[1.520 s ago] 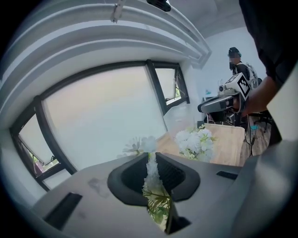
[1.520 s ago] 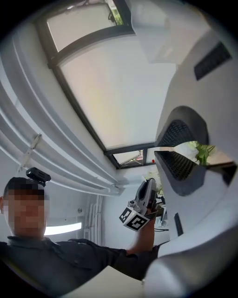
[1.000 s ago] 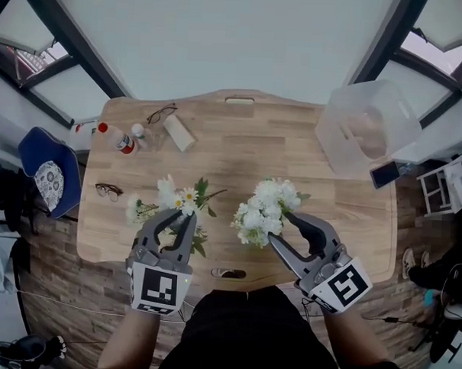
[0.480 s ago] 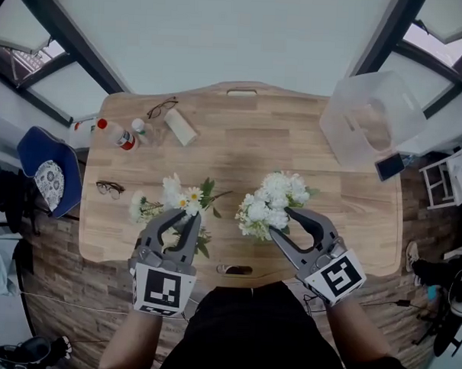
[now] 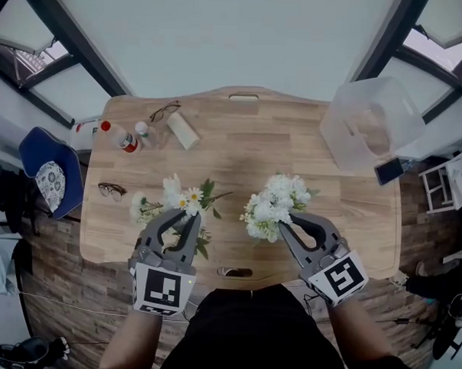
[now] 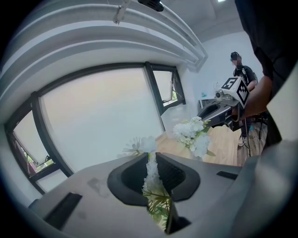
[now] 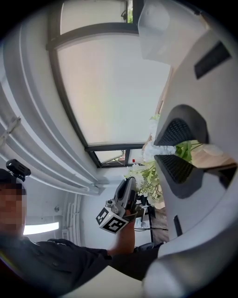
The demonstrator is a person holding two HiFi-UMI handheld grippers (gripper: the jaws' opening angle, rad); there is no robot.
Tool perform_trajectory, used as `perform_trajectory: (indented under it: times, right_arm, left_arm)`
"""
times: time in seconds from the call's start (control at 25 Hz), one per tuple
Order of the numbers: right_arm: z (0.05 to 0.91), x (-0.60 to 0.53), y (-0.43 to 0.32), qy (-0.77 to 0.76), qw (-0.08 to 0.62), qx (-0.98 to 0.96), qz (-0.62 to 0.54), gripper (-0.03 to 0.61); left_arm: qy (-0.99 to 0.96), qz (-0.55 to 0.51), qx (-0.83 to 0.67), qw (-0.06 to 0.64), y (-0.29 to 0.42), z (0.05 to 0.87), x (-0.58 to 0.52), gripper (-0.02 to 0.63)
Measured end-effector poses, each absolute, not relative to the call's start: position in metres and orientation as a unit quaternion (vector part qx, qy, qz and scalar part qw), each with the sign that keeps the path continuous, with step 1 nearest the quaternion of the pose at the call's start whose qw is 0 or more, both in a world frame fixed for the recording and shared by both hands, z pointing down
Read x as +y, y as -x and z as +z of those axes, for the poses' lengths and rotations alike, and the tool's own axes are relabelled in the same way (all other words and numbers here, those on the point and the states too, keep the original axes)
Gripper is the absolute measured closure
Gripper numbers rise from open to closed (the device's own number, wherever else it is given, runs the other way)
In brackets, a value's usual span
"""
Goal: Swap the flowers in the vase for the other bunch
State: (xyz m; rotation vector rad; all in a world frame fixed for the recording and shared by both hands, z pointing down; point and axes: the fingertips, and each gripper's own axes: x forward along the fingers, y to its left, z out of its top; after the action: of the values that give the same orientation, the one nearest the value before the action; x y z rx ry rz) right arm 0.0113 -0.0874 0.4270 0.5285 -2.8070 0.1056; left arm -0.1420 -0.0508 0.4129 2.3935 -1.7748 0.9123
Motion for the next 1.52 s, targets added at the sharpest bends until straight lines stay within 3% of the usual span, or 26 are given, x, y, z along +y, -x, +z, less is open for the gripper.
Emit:
perform_trajectory:
  times: [0.76, 1.52]
  right_arm:
    - [0.358, -0.084, -0.033, -0.201, 0.097, -0.975, -0.01, 0.502]
    - [0.233, -0.122, -0.094, -0.299, -0.005, -0.95, -0.093, 0.501]
  left_arm:
    - [-0.767, 0.274, -0.579, -0.031, 0.134, 0.379, -0.054, 0.566]
    - [-0.803, 0.239, -0.537, -0.103, 0.114, 0.284, -0.061, 0.566]
